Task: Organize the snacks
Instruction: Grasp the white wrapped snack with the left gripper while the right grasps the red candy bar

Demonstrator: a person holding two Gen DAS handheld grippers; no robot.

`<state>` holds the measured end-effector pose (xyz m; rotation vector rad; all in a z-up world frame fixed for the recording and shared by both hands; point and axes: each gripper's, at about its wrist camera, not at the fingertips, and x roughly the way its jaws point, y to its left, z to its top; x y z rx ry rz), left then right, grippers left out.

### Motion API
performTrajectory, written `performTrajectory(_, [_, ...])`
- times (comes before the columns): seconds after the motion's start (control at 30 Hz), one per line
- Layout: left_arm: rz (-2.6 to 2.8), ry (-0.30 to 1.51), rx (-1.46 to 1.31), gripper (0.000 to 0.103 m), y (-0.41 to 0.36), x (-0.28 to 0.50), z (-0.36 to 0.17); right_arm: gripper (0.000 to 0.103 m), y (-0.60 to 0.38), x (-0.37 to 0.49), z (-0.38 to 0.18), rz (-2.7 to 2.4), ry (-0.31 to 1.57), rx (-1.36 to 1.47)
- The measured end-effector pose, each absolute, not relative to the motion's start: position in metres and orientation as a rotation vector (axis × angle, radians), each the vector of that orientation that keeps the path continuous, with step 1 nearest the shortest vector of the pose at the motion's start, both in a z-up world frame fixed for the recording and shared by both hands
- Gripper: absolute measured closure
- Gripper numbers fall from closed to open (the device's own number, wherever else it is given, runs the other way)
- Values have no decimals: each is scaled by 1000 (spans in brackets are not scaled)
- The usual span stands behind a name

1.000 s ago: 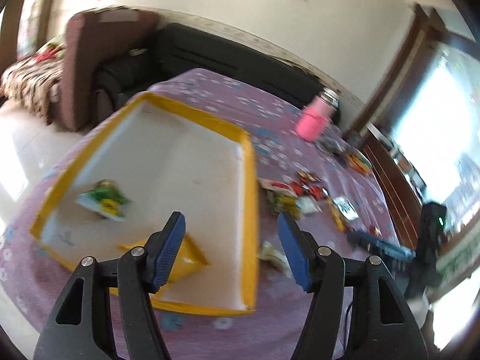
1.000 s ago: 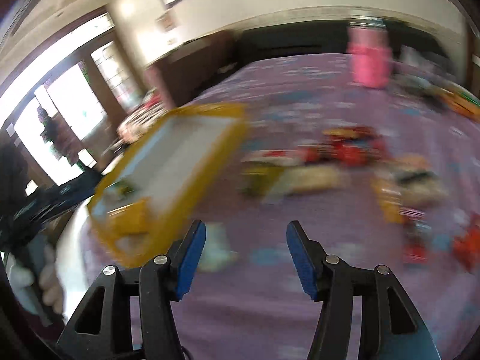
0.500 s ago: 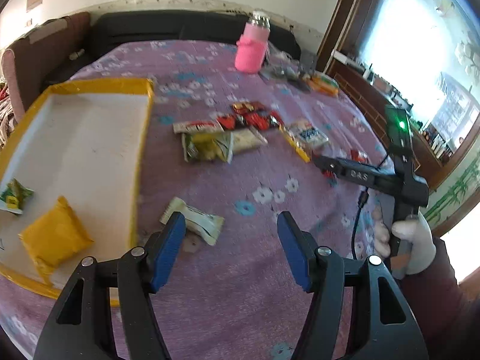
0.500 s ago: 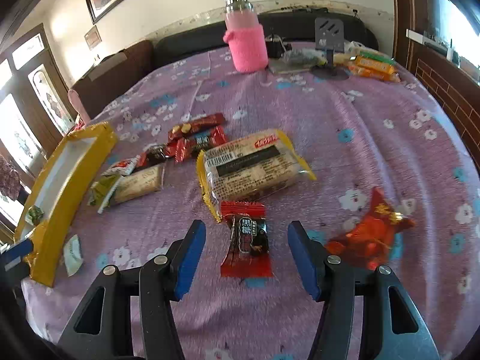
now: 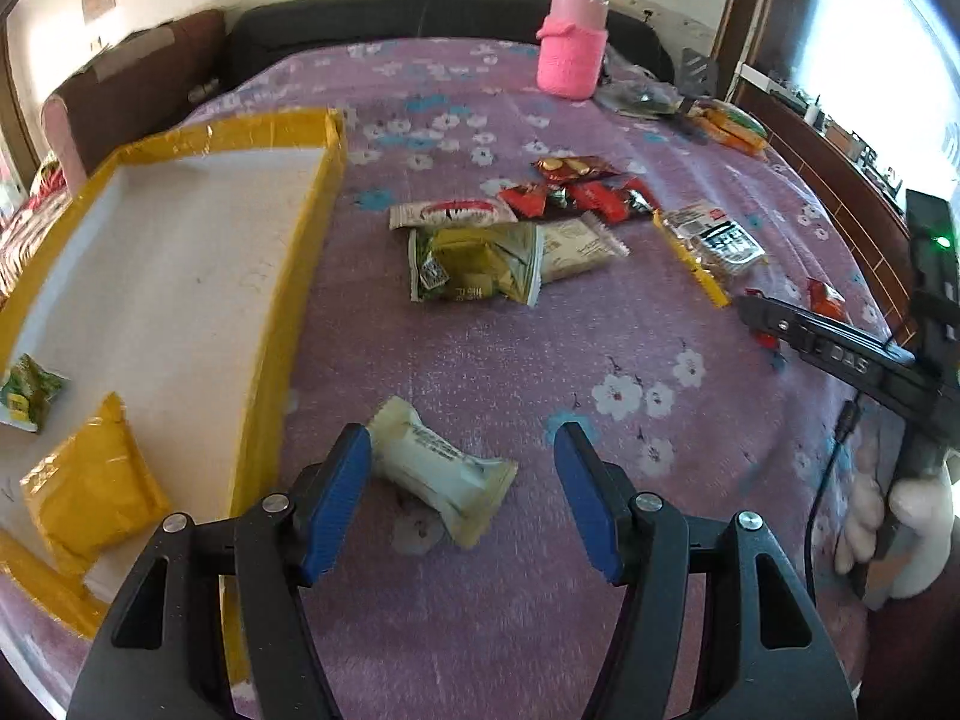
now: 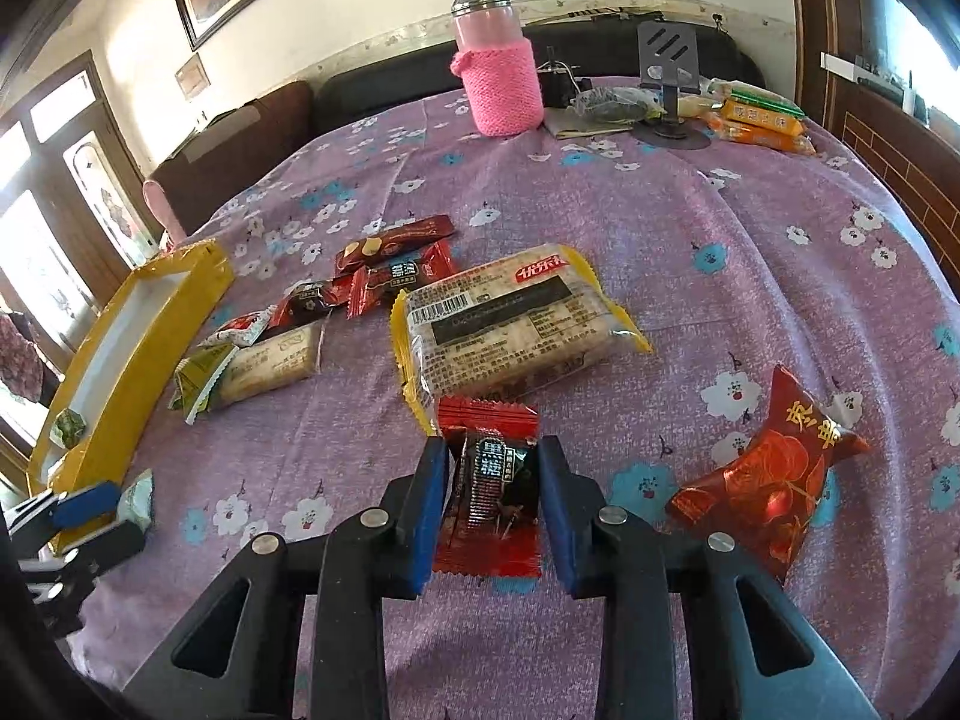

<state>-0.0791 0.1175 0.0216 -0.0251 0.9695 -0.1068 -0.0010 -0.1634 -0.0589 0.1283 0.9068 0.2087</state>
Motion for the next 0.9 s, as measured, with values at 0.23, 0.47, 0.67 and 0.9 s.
performTrajectory(0.23, [-104,937,-1,70,120,-82,23,71,-164,-1,-59,212,909,132])
performTrajectory(0.47, [-174,908,12,62,123,-93,23,71,-164,-2,-59,211,909,131])
performTrajectory(0.67, [-155,903,63,62,124,-93,24,71,-164,-2,-59,210,909,131])
performTrajectory(0.9, [-242,952,189,44,89,-95,15,71,-164,-2,-59,209,909,129])
